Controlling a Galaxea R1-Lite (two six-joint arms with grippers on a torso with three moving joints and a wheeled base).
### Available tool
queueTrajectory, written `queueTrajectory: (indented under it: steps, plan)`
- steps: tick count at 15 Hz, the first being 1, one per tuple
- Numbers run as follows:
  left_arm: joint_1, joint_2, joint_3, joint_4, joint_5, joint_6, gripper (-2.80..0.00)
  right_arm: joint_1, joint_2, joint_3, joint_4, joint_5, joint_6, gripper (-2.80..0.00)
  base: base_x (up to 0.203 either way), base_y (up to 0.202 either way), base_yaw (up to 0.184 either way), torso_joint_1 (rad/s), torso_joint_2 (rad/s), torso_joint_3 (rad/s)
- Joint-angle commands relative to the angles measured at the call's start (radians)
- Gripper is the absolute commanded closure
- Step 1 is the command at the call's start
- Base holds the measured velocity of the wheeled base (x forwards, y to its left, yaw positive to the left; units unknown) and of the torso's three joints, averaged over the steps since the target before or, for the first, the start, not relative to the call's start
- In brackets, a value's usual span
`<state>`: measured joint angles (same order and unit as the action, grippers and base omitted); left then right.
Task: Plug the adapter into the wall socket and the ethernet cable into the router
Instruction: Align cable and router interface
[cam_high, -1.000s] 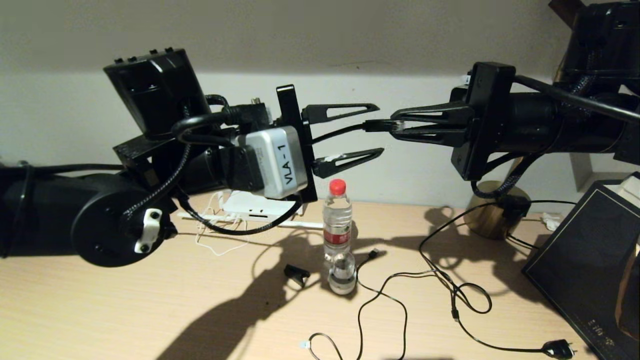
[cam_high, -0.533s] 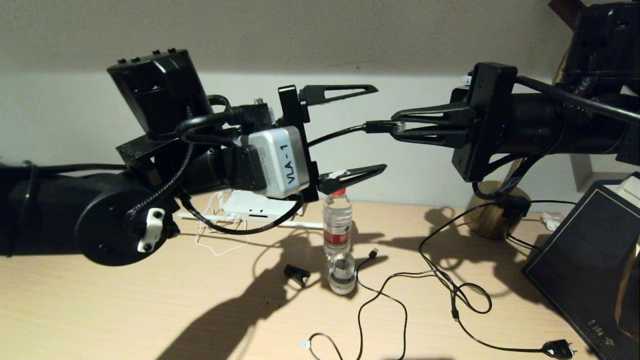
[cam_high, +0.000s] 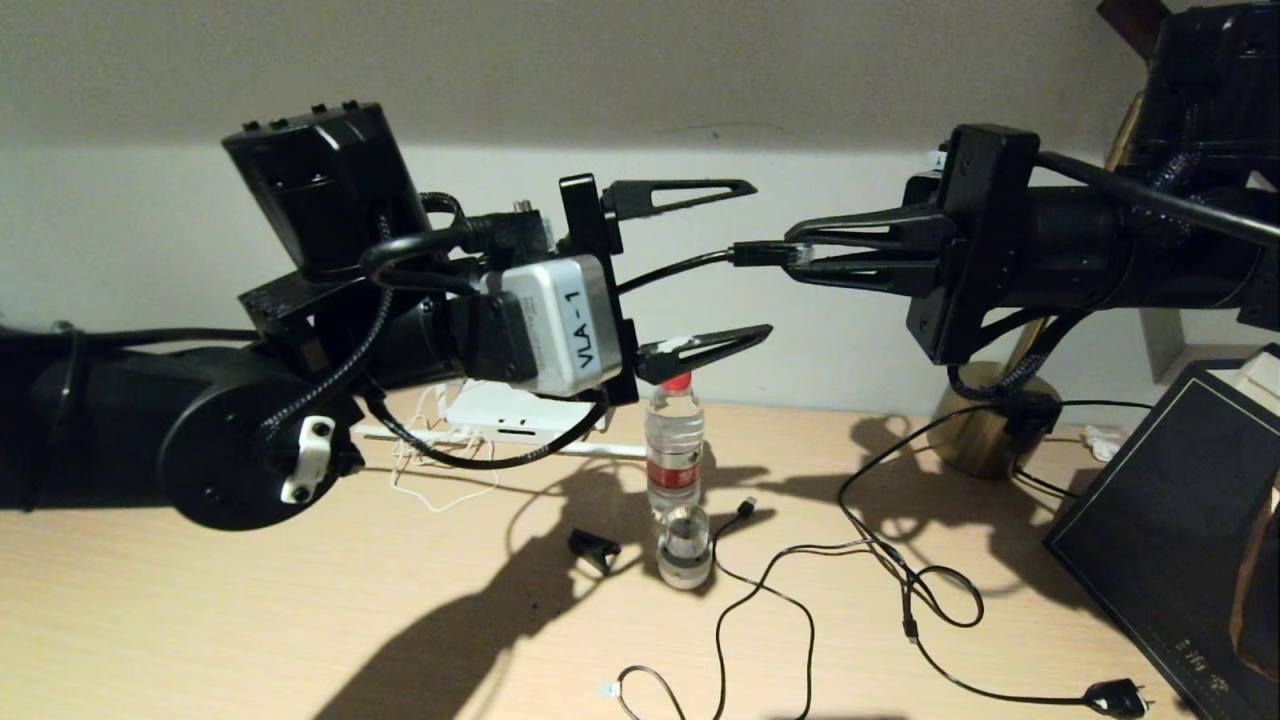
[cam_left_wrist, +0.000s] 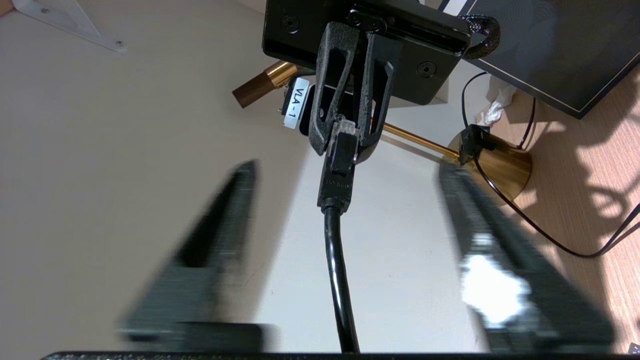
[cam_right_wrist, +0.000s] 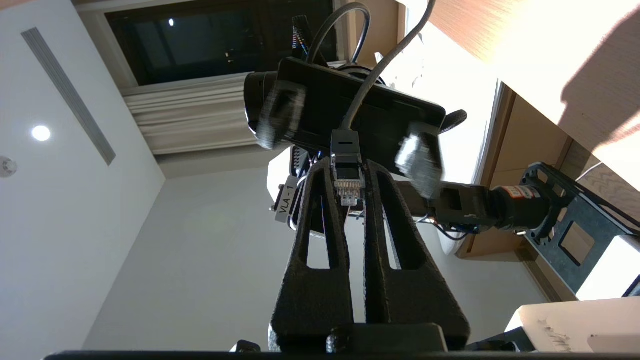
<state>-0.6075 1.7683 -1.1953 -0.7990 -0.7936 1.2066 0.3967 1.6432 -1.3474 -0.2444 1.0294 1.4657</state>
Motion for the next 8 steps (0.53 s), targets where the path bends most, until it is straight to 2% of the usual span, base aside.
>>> queueTrajectory:
  steps: [1, 8]
  plan:
    - [0.000, 0.002, 0.000, -0.005, -0.004, 0.007, 0.00, 0.001, 0.000, 0.001, -0.001, 0.006, 0.008, 0.00, 0.000, 0.000, 0.000, 0.000, 0.00, 0.000]
    - [-0.001, 0.003, 0.002, -0.005, -0.004, 0.007, 0.00, 0.002, 0.001, 0.000, -0.002, 0.006, 0.009, 0.00, 0.000, 0.000, 0.000, 0.000, 0.00, 0.000]
